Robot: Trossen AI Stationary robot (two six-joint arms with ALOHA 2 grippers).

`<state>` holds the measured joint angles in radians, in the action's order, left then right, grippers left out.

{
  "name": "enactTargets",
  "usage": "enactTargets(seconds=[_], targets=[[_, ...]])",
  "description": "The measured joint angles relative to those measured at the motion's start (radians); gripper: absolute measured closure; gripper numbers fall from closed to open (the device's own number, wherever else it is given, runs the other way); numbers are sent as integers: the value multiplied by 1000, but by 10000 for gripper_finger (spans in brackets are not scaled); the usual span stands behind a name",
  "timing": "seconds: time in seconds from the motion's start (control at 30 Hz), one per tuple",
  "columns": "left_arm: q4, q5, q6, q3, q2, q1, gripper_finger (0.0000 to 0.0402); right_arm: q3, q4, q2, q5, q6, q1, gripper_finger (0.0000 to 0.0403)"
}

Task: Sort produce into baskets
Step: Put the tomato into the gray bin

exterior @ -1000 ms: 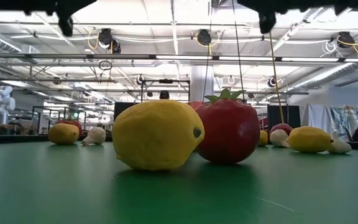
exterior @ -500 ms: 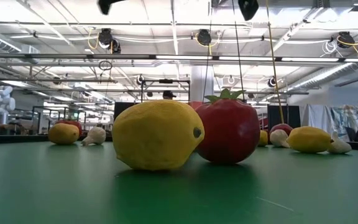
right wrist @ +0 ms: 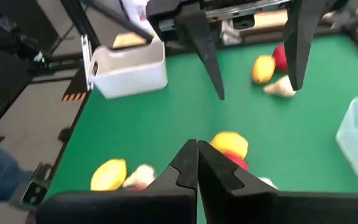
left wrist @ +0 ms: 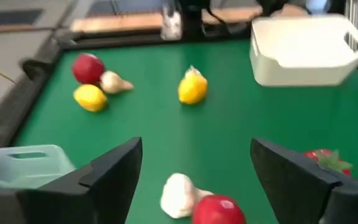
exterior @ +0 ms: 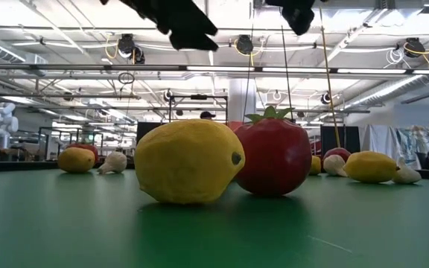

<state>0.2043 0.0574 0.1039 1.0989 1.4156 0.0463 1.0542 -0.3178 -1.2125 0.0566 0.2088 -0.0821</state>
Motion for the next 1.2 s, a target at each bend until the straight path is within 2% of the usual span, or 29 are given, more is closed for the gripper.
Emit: enactTargets(seconds=[0.13, 0.37, 0.6, 0.77, 0.9, 1.2], targets=[[-3, 2, -63, 10, 48, -13, 81, 0, -46, 0, -2, 34, -30, 403], [98, 2, -46, 11, 129, -46, 81, 0, -90, 0, -13, 41, -64, 403], [96, 0, -46, 11, 231, -104, 81, -1, -110, -42, -9, 35, -64, 403], [61, -79, -69, 11, 271, -121, 82, -1, -122, -98, -1, 22, -72, 401], [64, -163, -62, 9, 300, -129, 82, 0, -115, -134, -1, -29, -85, 380], [68, -164, -65, 8, 350, -134, 82, -1, -112, -158, -5, -29, -84, 311]])
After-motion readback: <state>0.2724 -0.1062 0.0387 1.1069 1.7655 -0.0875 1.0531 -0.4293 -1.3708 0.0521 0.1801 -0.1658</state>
